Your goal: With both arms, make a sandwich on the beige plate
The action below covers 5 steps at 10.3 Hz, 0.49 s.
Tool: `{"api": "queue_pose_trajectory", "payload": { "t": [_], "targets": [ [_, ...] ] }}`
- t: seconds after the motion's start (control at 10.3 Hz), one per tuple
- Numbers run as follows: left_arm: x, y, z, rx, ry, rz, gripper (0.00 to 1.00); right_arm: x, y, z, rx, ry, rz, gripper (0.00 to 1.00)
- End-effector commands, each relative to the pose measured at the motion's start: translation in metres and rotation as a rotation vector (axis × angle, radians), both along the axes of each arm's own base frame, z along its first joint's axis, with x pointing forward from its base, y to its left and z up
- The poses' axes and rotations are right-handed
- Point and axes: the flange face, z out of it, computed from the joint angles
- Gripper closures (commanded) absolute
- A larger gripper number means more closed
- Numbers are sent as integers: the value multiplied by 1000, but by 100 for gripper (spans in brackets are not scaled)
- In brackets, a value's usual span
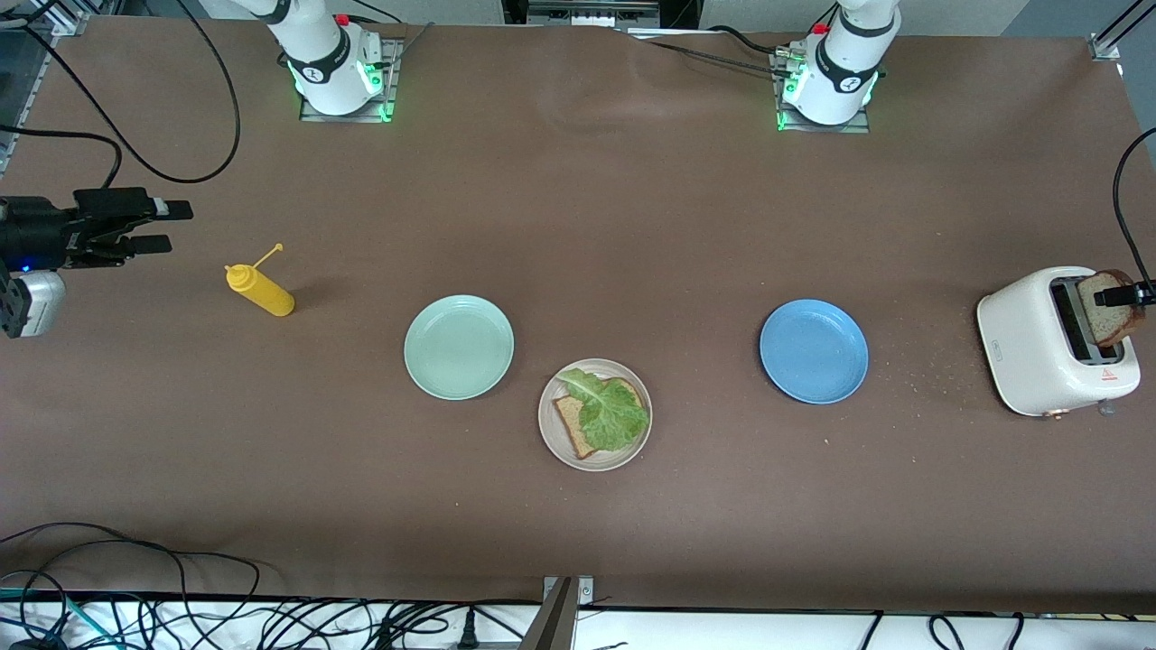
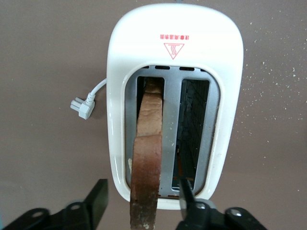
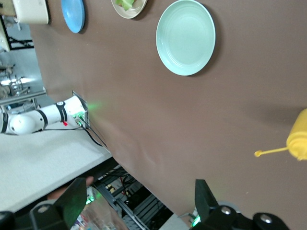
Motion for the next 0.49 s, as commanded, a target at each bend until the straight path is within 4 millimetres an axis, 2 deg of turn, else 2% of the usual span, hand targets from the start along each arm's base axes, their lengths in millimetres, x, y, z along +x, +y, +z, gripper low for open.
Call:
{"api": "queue_pose_trajectory", "payload": {
  "t": [0.0,0.19,0.39],
  "targets": [
    [-5,-2,8,-5,9,-103,100,-13,4,20,-65,96,-75,0],
    [-1,0,24,6,-17,-120,100,-19,10,33,-194,132,-123,0],
    [10,-3,51,16,-58,-123,100,-24,45,48,-348,76,-80,0]
  ]
}}
